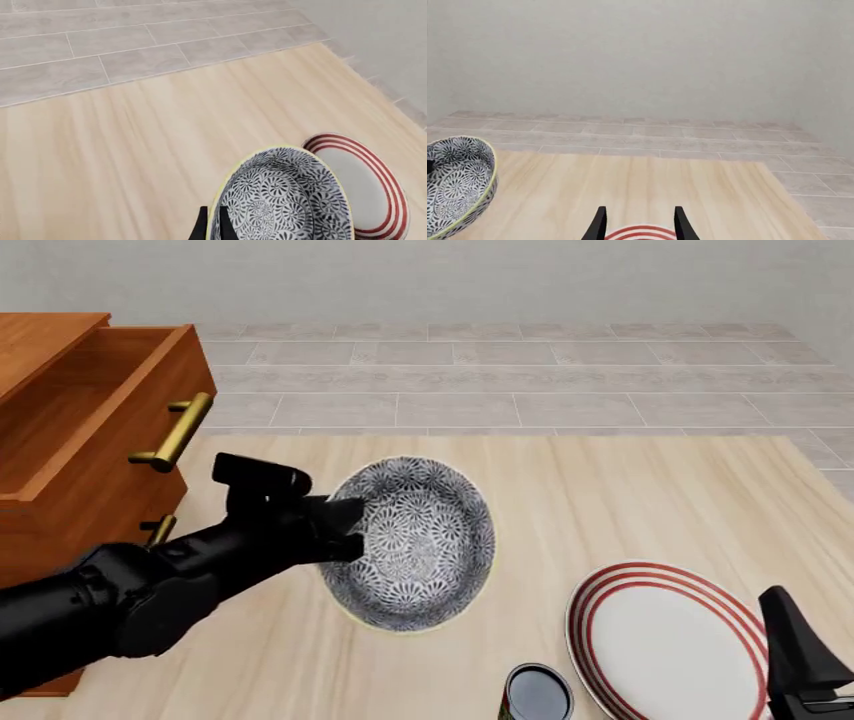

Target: Put the bowl on top of the cabinet.

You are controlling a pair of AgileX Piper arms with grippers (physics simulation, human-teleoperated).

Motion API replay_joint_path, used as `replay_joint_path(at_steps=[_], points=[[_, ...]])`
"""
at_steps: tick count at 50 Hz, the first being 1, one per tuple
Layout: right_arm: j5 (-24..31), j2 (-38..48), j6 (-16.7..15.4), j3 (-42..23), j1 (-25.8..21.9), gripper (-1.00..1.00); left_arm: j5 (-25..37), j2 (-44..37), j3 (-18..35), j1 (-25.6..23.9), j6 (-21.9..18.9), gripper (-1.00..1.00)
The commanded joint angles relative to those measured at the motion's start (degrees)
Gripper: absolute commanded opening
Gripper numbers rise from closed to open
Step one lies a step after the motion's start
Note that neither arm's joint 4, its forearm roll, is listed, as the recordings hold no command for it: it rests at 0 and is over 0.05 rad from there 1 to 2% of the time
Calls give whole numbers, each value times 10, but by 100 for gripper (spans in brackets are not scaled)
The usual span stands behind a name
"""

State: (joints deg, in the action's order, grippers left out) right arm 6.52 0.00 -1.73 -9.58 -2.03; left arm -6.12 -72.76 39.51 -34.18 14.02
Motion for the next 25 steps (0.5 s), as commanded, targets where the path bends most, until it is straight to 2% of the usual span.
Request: replay_joint_path(at_steps=[1,13,25], points=[[6,0,-3,-9,-1,100,38,62,12,-17,5,-100],[10,0,-4,-16,-3,100,90,114,38,-14,1,-100],[10,0,-3,-15,-2,100,142,176,67,4,-20,-100]])
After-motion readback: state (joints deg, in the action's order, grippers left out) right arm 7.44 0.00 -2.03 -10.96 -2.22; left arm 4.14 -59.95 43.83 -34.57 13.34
